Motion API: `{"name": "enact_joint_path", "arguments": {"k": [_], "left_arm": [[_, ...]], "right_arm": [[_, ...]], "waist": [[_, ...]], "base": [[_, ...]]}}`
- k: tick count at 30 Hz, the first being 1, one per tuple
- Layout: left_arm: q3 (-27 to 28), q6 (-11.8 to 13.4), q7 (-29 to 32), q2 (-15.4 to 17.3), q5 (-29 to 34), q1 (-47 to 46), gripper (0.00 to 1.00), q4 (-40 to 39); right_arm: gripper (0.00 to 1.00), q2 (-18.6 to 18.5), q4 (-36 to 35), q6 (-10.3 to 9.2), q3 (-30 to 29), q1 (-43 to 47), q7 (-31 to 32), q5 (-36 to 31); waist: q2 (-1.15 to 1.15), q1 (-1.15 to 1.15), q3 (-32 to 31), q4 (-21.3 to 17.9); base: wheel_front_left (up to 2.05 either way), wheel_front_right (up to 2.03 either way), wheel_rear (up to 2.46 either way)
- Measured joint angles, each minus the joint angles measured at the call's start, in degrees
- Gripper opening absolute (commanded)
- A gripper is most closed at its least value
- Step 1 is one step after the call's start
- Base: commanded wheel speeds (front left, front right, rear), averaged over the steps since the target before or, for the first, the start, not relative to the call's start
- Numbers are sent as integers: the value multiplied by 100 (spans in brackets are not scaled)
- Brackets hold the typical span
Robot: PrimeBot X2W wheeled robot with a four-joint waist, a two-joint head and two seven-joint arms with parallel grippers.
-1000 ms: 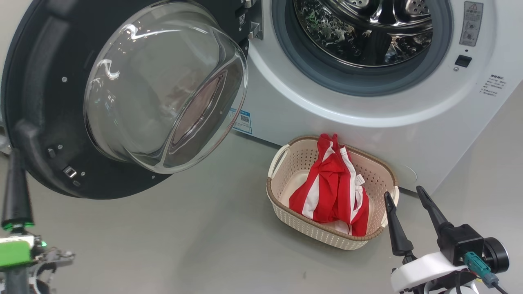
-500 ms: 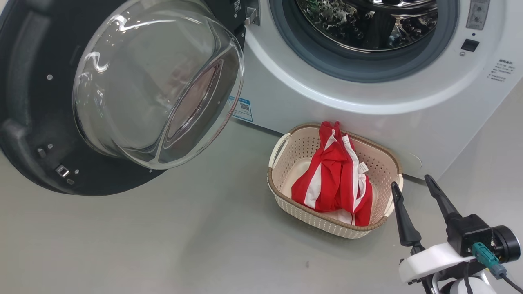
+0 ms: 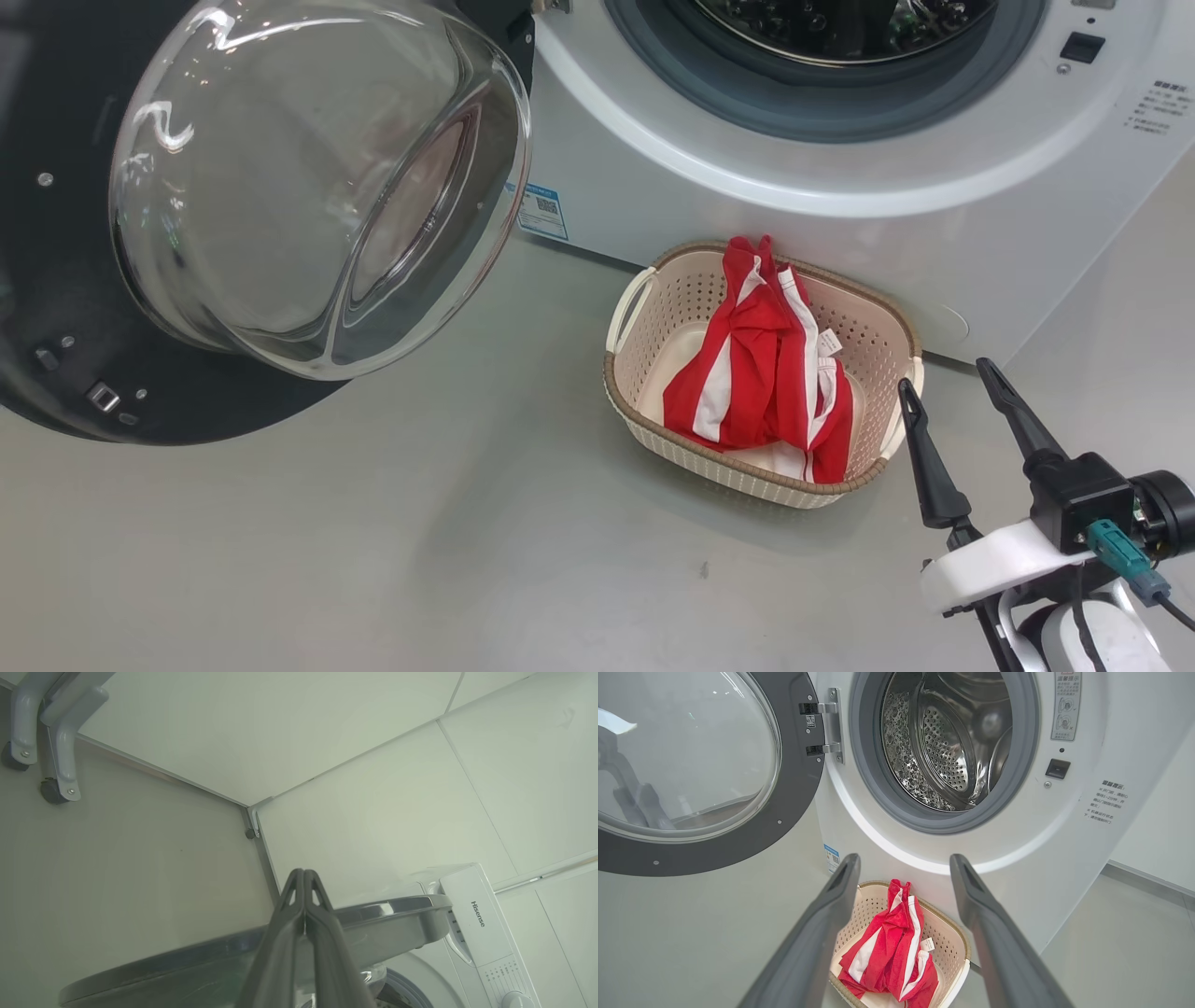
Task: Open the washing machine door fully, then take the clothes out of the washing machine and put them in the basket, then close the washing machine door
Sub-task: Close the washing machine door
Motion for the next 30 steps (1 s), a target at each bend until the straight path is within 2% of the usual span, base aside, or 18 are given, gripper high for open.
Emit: {"name": "enact_joint_path", "arguments": {"k": [3,19,30], "left_arm": [[-114,26,127,59,2,-202,0,130],[-546,37,621,260,51,-711,0,730],[-758,-240,1362,342,-126,-745,0,902]], "right_arm": [[100,-19,-24,48,5,-41,19,0],[100,-47,-60,51,-58,-122,67,0],[100,-68,-58,51,-67,-125,68,1]], "waist": [[0,0,92,-33],[0,0,295,-90],[0,0,252,-18]], "base": [[0,0,0],[0,0,0],[0,0,0]]}}
